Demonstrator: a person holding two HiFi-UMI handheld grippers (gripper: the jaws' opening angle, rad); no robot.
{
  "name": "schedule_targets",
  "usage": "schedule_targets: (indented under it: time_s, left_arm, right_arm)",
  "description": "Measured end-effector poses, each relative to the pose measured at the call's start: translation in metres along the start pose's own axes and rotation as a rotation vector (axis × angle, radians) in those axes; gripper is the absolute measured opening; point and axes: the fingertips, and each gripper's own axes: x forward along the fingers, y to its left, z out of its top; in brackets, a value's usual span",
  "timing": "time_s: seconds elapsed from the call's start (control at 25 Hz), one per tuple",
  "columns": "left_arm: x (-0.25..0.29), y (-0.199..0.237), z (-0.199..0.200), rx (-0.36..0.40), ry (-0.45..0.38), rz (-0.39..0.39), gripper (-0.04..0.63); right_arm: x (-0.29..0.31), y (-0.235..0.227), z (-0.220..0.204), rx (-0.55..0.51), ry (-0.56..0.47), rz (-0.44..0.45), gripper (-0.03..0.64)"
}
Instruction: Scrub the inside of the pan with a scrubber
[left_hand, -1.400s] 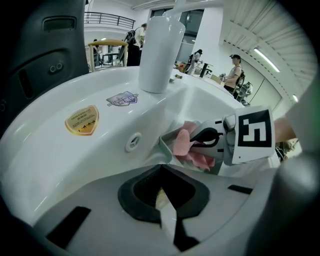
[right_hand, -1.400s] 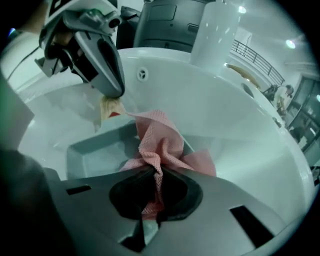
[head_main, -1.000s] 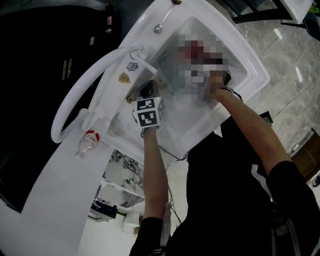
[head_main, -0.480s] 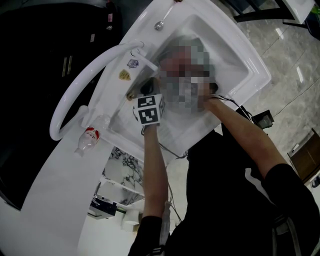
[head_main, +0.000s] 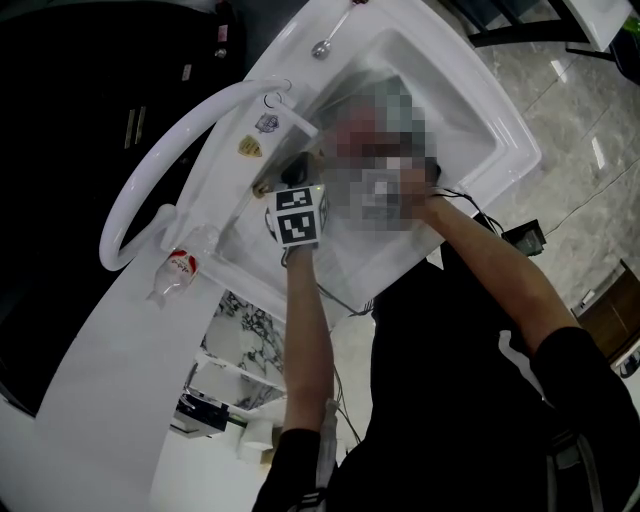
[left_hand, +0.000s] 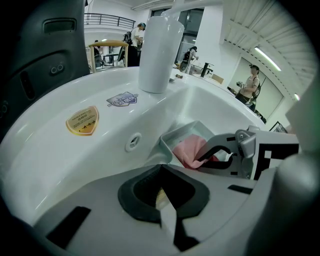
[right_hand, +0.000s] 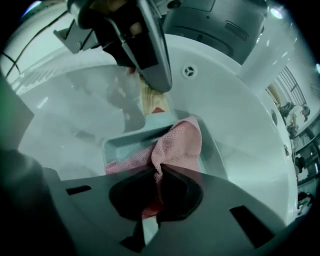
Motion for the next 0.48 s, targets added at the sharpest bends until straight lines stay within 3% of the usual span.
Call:
schedule_targets:
  time_s: [0.24, 0.48]
  left_arm:
    - [0.000, 0.000, 0.002, -0.016, -0.013, 0.001, 0.032]
    - [0.001, 0.002, -0.003, -0.022, 0.010, 0.007, 0.032]
  right_arm:
    - [0.000, -0.031, -0.059, -0.060, 0.202, -0.082, 0.025]
    - [-0.003, -0.038, -0.099, -0.089, 0.352, -0.047, 0.025]
